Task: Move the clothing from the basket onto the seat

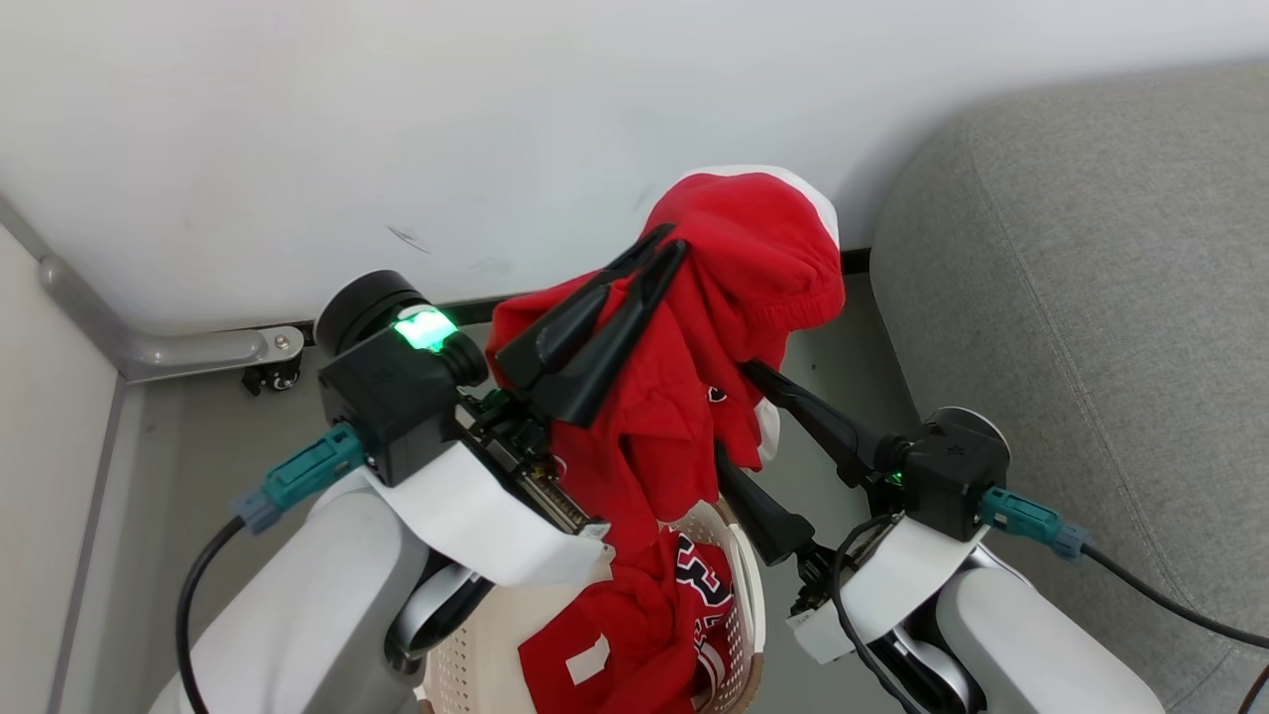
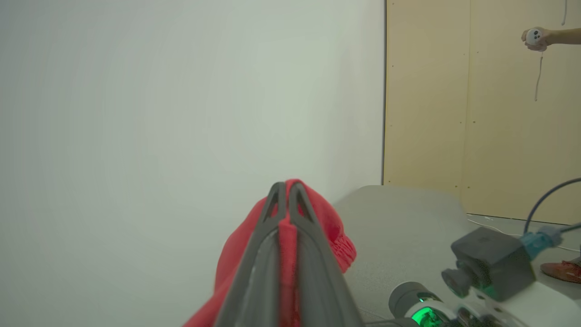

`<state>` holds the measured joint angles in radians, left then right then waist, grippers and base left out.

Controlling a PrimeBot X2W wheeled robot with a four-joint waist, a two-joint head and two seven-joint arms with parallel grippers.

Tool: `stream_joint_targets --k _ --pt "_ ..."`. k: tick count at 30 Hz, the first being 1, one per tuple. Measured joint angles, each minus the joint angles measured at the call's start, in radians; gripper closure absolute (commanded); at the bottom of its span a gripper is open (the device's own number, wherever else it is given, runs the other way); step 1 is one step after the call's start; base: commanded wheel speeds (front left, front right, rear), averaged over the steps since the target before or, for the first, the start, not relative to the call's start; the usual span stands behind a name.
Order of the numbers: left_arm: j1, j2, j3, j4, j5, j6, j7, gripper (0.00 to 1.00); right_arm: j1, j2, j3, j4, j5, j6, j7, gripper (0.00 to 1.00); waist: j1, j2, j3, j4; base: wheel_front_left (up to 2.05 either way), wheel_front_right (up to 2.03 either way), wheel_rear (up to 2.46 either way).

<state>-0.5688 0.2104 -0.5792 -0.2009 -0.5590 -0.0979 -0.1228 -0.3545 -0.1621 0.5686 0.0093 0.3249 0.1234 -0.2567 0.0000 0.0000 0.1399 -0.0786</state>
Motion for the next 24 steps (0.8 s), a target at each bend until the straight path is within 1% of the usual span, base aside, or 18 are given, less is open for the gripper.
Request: stream_joint_targets --k 2,3,4,5,11,18,21,22,23,24 --pt "-0.002 -0.008 -0.010 -0.004 0.000 -0.002 0.009 1.00 0.000 -0.001 0.002 0.000 0.000 0.000 0.000 0.00 0.0000 0.0000 0.002 0.000 0.00 0.00 0.00" --pt "-0.004 -0.012 -0.015 -0.005 0.001 -0.002 0.011 1.00 -0.001 -0.002 0.005 0.001 0.000 0.000 0.000 0.22 0.0000 0.0000 0.004 0.001 0.00 0.00 0.00" --pt "-0.007 -0.015 -0.017 -0.006 0.003 -0.003 0.016 1.00 -0.002 -0.002 0.007 0.001 0.000 0.000 0.000 0.66 0.0000 0.0000 0.005 0.001 0.00 0.00 0.00" --pt "-0.011 -0.017 -0.021 -0.006 0.007 -0.003 0.017 1.00 -0.004 -0.003 0.013 0.004 0.000 0.000 0.000 1.00 0.0000 0.0000 0.007 0.002 0.00 0.00 0.00" --pt "-0.020 -0.019 -0.027 -0.007 0.013 -0.003 0.026 1.00 -0.008 -0.011 0.025 0.013 0.000 0.000 0.000 1.00 0.0000 0.0000 0.018 0.004 0.00 0.00 0.00" --pt "-0.022 -0.016 -0.019 0.000 0.016 -0.001 0.035 1.00 -0.042 -0.008 0.002 -0.005 -0.001 0.000 0.000 1.00 0.0000 0.0000 0.029 0.000 0.00 0.00 0.00" --pt "-0.022 -0.009 -0.005 0.016 0.022 0.011 0.035 1.00 -0.043 -0.003 -0.008 -0.021 -0.001 0.000 0.000 1.00 0.0000 0.0000 0.033 -0.004 0.00 0.00 0.00" --pt "-0.022 -0.006 -0.002 0.024 0.026 0.016 0.037 0.87 -0.043 -0.002 -0.012 -0.028 -0.001 0.000 0.000 1.00 0.0000 0.0000 0.034 -0.005 0.00 0.00 0.00" --pt "-0.021 -0.004 0.003 0.031 0.027 0.018 0.037 0.54 -0.043 -0.002 -0.014 -0.033 -0.001 0.000 0.000 1.00 0.0000 0.0000 0.036 -0.006 0.00 0.00 0.00" --pt "-0.020 -0.002 0.007 0.039 0.027 0.024 0.038 0.15 -0.044 -0.002 -0.015 -0.035 -0.001 0.000 0.000 1.00 0.0000 0.0000 0.037 -0.007 0.00 0.00 0.00"
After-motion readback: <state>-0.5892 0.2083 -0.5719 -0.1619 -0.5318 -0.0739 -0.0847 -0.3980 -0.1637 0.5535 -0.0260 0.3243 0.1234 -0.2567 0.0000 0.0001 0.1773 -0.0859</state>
